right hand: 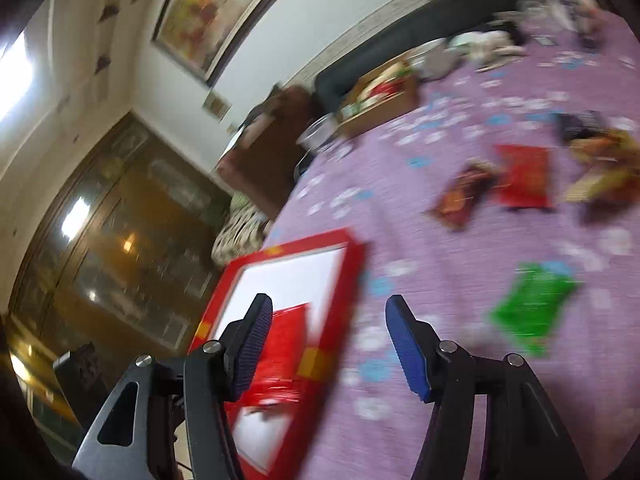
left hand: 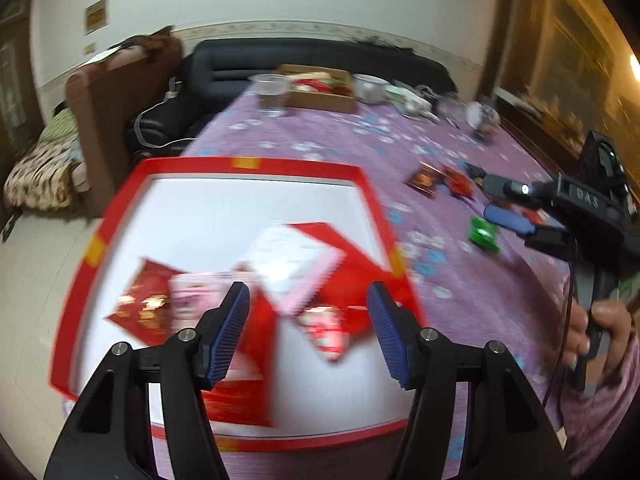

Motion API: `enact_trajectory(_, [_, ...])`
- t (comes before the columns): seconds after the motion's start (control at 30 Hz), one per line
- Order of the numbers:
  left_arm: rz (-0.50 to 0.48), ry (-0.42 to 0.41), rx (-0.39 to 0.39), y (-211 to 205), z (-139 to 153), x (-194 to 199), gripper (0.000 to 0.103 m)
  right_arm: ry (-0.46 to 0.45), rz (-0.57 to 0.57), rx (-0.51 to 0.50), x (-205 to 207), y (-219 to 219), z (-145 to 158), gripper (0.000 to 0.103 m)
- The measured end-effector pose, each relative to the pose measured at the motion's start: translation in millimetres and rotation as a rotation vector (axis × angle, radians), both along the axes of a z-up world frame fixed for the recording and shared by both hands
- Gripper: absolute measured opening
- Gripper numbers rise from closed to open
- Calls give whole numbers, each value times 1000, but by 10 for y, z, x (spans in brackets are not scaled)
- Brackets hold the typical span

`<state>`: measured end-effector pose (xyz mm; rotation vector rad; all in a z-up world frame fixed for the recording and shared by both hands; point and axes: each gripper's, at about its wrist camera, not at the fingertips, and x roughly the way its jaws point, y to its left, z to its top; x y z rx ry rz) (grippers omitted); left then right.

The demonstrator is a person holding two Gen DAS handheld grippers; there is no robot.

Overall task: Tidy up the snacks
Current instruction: 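Drop the Lotso biscuit and white pastry pack into the tray, then grasp the green packet with the left tool while the right tool grasps a red pouch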

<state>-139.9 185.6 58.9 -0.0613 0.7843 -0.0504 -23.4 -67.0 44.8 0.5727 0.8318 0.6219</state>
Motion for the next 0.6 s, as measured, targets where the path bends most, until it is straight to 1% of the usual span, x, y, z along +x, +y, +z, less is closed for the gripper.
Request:
enact_trajectory(0.1, [-56, 8, 20, -304, 13, 38, 62, 18, -88, 28, -34, -502, -55, 62])
enact_trajectory(0.17, [-94, 13, 31, -504, 16, 61, 66, 30, -139, 52, -46, -808, -89, 63])
enact_trajectory(0.23, [-123, 18, 45, -676, 14, 76, 72, 32, -198, 68, -75, -1142, -121, 63])
enact_trajectory(0.33, [-181, 36, 71, -985, -31, 103, 72, 36, -274, 103, -136, -1582, -162, 65])
enact_trajectory(0.47, [-232, 73, 94, -1309, -100, 155, 72, 43, -375, 150, -202, -2100, -238, 67])
enact_trajectory(0.53, [-249, 88, 105, -1428, -127, 176, 72, 56, -404, 155, -199, -2262, -253, 67])
enact_trajectory(0.6, [-267, 94, 118, -1556, -139, 229, 72, 65, -426, 132, -191, -2389, -243, 67])
